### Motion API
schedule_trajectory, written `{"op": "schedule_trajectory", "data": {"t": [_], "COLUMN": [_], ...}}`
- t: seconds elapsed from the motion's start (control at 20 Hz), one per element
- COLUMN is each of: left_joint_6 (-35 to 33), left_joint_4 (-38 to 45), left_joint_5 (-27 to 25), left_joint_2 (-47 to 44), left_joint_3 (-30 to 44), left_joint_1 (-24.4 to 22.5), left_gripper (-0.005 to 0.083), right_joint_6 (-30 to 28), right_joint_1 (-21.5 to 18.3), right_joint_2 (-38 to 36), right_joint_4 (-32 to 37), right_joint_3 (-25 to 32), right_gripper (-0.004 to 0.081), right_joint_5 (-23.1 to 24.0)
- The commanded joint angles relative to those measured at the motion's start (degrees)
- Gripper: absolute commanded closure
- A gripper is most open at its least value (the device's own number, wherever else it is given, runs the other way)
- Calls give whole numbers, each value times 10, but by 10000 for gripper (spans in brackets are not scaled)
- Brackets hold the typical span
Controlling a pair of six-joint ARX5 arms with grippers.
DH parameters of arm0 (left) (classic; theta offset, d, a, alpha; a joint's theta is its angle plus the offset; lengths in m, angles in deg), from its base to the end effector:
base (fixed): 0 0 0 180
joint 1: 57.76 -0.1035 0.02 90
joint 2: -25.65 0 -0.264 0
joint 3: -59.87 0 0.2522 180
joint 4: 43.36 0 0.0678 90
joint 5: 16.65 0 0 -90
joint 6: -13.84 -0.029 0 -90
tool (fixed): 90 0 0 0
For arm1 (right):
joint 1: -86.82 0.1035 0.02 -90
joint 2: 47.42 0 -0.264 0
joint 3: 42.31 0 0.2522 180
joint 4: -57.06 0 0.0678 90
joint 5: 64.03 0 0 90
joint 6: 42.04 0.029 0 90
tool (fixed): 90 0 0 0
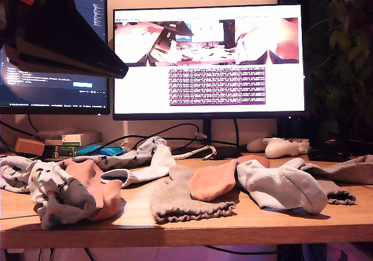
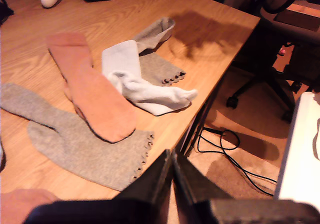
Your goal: Pair up the socks based on colour and pattern, by placing them on top of one another
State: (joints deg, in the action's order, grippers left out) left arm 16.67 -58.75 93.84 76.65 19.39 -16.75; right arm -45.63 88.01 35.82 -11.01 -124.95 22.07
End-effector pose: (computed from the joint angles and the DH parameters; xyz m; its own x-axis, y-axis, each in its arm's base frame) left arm 0.1346 -0.1305 0.2211 0.4061 -0.8170 -0.4093 0.8349 0.5138 -0.1972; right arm 0.2762 0.0077 0.2729 0.3614 0.0755 -0.9293 -0.1037 0.9938 0.0405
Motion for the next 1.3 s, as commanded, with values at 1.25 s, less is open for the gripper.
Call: {"op": "schedule_trajectory", "data": {"t": [1.25], "left_joint_6": [-3], "left_joint_4": [-16], "left_joint_5": [0], "left_joint_2": [0], "left_joint_3": [2], "left_joint_1": [1], "left_gripper": [797], "right_joint_6": [15], "right_joint_1": [-62], "right_joint_2": [206], "right_joint_4": [152], "right_joint_3": [11], "right_gripper": [405], "right_joint_5": [-60]}}
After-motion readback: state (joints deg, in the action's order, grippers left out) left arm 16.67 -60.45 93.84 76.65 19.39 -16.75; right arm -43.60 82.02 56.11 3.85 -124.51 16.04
